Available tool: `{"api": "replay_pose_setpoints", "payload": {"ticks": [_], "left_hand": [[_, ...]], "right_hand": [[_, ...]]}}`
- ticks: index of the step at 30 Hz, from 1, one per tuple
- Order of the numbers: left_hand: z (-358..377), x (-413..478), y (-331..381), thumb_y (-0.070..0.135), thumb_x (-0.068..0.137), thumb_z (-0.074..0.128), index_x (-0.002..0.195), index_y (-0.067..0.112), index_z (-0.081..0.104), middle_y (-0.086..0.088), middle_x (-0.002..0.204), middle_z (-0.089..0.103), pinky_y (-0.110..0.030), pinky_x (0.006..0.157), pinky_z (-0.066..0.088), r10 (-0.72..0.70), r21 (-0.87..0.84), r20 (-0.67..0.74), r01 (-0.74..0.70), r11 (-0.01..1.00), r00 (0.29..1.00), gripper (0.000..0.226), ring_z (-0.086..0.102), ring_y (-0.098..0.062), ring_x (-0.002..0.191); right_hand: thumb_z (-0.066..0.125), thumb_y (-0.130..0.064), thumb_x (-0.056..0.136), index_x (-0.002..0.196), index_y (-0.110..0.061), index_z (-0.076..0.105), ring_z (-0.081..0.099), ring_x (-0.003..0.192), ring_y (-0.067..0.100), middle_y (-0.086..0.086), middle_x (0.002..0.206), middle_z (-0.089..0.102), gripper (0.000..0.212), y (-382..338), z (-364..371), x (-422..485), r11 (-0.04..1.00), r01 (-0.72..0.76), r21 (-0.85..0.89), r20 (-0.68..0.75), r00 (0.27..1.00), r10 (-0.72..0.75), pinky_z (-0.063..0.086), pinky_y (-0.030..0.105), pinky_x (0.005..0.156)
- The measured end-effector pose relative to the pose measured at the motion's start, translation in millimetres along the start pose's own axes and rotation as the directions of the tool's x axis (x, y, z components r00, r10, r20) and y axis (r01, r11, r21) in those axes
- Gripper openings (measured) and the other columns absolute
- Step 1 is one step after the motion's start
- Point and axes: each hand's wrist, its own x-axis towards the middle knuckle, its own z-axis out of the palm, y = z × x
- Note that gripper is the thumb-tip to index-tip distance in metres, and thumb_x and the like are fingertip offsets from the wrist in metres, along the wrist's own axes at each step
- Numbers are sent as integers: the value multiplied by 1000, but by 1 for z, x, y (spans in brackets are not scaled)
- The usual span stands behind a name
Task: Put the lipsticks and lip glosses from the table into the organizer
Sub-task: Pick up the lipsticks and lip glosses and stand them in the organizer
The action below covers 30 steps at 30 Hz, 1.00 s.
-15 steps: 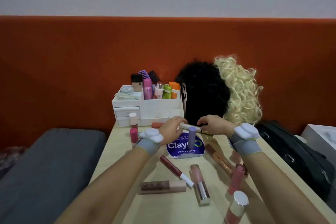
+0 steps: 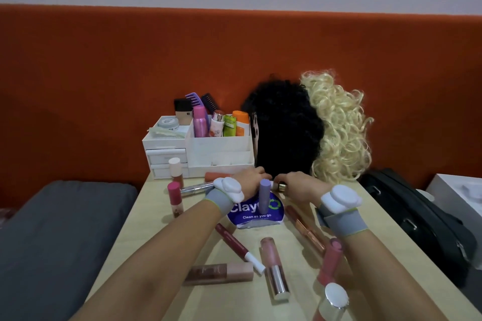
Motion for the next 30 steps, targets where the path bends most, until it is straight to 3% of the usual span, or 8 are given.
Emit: {"api": "replay_pose_setpoints", "payload": {"ticks": [5, 8, 14, 18, 21, 25, 28, 30], "left_hand": [[1, -4, -1, 4, 91, 47, 121, 1, 49, -20, 125, 47, -43, 95, 41, -56, -59, -56, 53, 997, 997, 31, 50, -35, 115], [-6, -8, -3, -4, 87, 49, 124, 1, 43, -21, 126, 46, -41, 93, 39, -109, -158, -102, 92, 983, 989, 38, 50, -36, 114], [-36, -31, 3, 3, 93, 44, 122, 0, 40, -22, 125, 49, -43, 89, 41, -230, -381, -235, 129, 916, 944, 29, 52, -38, 109], [-53, -55, 4, 6, 94, 42, 121, -2, 37, -25, 117, 55, -38, 85, 41, -303, -503, -299, 120, 856, 905, 28, 54, -38, 105], [-61, -77, 1, 3, 91, 43, 126, -1, 33, -29, 116, 56, -41, 87, 44, -344, -543, -316, 128, 830, 884, 37, 54, -41, 105], [-70, -101, -3, 5, 91, 44, 127, 0, 31, -30, 108, 60, -45, 85, 49, -391, -607, -333, 122, 785, 858, 40, 60, -43, 98], [-72, -120, -5, 7, 90, 46, 128, 0, 31, -28, 109, 61, -40, 83, 48, -420, -631, -346, 123, 766, 839, 41, 61, -41, 98], [-71, -128, -7, 8, 90, 48, 128, 1, 31, -27, 110, 62, -38, 82, 48, -432, -649, -339, 125, 750, 835, 42, 61, -40, 98]], "right_hand": [[48, -17, 94, 129, -14, 51, 56, 116, 30, 15, 128, 59, 36, -4, -10, -5, 999, 5, 38, -31, 1000, -4, 45, 32, 90], [48, -14, 93, 139, -14, 41, 51, 123, 31, 17, 135, 53, 46, -7, -24, -8, 996, 12, 85, -106, 994, -3, 41, 32, 98], [53, -16, 92, 147, -13, 20, 43, 129, 36, 20, 139, 42, 64, -24, -50, -28, 980, 54, 191, -259, 966, -3, 37, 38, 104], [56, -22, 91, 149, -8, 11, 43, 131, 35, 22, 142, 43, 75, -38, -60, -37, 974, 42, 221, -244, 970, 13, 38, 38, 105], [59, -24, 90, 143, -9, 30, 51, 123, 32, 17, 135, 54, 63, -55, -68, -51, 986, 32, 165, -187, 982, 0, 43, 35, 98], [63, -21, 86, 118, -10, 60, 58, 109, 25, 11, 118, 65, 34, -83, -72, -68, 995, 85, 43, -101, 992, -80, 44, 28, 83], [62, -16, 86, 110, -9, 65, 63, 98, 23, 11, 110, 69, 26, -110, -64, -78, 993, 116, -35, 12, 993, -116, 48, 28, 83], [59, -13, 86, 111, -4, 66, 62, 72, 19, 13, 96, 70, 27, -124, -54, -80, 990, 125, -62, 104, 988, -118, 50, 23, 69]]}}
